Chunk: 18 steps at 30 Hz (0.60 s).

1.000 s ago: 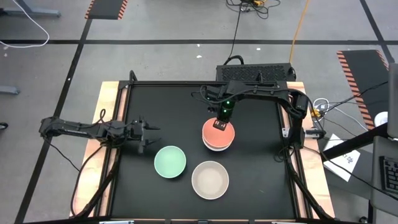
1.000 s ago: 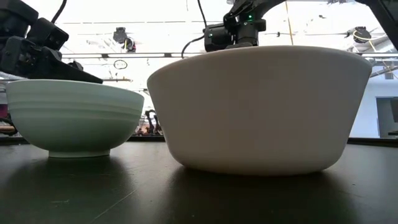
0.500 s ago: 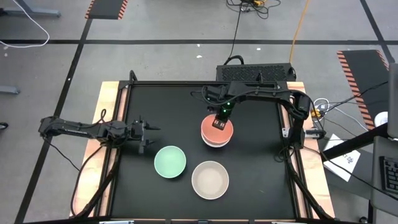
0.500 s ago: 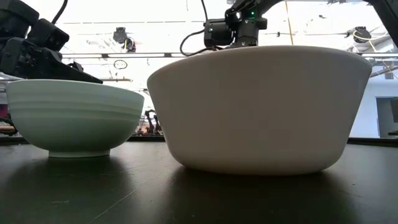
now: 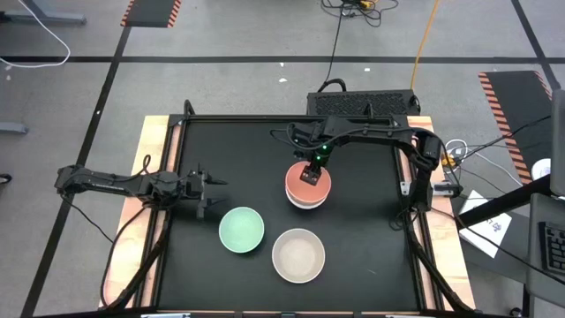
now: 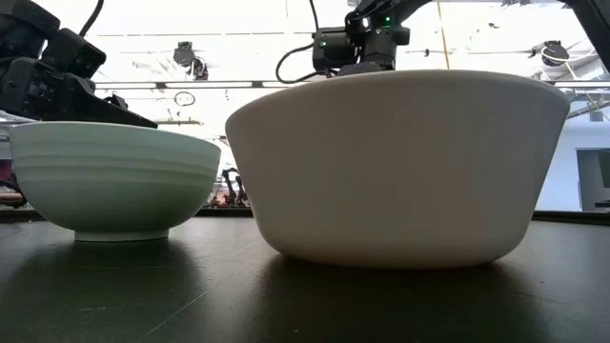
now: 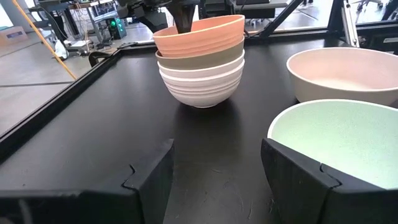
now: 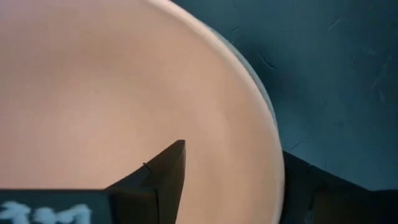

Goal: Nest bowls inside each other
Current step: Stack the orange bowl on the stacked brown bowl

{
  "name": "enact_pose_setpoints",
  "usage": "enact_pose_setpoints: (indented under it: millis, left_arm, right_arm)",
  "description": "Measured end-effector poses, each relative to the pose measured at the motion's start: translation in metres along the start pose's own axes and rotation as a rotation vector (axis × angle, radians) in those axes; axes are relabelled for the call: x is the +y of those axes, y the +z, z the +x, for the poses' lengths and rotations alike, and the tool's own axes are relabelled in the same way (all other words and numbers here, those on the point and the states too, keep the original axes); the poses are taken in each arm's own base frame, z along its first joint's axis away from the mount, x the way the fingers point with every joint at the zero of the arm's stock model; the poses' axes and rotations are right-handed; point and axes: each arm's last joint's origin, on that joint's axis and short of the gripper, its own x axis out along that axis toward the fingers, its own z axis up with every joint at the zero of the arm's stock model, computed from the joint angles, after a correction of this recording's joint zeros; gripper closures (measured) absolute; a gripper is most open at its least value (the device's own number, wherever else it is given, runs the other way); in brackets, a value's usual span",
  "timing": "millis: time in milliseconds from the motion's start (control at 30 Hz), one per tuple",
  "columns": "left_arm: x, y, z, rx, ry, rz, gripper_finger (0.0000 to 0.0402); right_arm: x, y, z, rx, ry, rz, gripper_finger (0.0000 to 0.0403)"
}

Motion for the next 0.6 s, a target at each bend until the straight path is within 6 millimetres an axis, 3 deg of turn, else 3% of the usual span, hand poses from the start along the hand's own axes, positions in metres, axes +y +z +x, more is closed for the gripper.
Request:
enact_pose_setpoints:
  millis: [300,600]
  left_arm:
    - [0.000,0.000,0.000,-0.005,0.000,-0.001,0.0160]
    - [0.000,0.001,0.000,-0.011,0.000,-0.001,0.0160]
  right_arm:
    - [0.007,-0.005,-0.022,-0.088,0.009,-0.011,0.0220]
    - [0.007,-0.004,-0.025,-0.121,0.004,-0.006,0.0220]
